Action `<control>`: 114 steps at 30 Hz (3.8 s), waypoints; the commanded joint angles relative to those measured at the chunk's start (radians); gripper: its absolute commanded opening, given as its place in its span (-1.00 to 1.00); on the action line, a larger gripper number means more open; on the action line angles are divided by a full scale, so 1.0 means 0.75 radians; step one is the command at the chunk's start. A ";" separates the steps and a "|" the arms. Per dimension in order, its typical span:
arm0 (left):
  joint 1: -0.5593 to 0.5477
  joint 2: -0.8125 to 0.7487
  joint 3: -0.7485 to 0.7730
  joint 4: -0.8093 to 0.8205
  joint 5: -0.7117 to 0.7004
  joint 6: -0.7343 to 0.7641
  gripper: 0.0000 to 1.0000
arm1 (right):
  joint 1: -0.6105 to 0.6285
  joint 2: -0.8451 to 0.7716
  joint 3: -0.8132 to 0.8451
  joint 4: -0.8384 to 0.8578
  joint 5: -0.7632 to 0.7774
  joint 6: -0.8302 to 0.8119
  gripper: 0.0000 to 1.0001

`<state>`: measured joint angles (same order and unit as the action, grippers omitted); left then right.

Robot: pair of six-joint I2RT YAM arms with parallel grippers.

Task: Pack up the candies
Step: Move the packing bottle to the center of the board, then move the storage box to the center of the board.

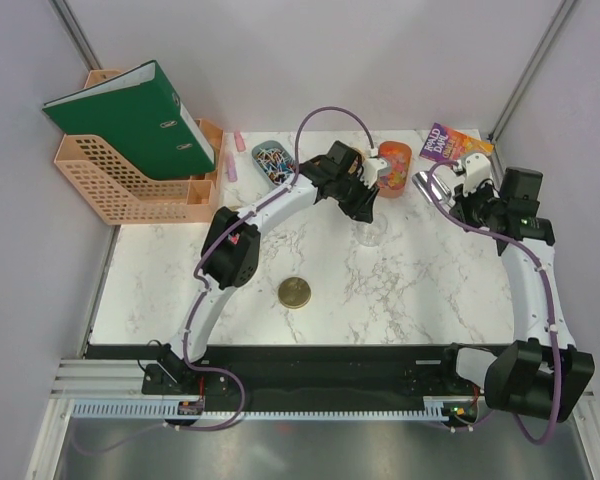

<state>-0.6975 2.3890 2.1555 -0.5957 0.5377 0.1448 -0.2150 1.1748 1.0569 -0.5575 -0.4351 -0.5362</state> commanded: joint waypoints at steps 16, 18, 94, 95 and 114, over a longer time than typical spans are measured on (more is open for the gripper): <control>-0.062 0.079 0.096 0.001 -0.108 0.210 -0.69 | -0.028 -0.016 -0.039 -0.044 -0.060 -0.046 -1.00; -0.072 0.047 0.071 -0.036 -0.095 0.255 -0.81 | -0.028 -0.008 -0.029 -0.052 -0.064 -0.056 -1.00; 0.482 -0.449 -0.565 -0.511 -0.711 -0.081 -0.08 | -0.020 0.162 0.025 -0.189 -0.207 -0.146 -1.00; 0.488 -0.449 -0.567 -0.507 -0.711 -0.081 -0.08 | -0.020 0.156 0.023 -0.189 -0.209 -0.144 -1.00; 0.492 -0.320 -0.530 -0.507 -0.649 -0.046 -0.30 | -0.018 0.146 0.016 -0.183 -0.193 -0.130 -1.00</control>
<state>-0.3065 2.1429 1.7214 -0.9756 0.0105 0.1204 -0.2310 1.3018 1.0367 -0.7052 -0.5629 -0.6250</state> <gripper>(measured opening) 0.353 0.068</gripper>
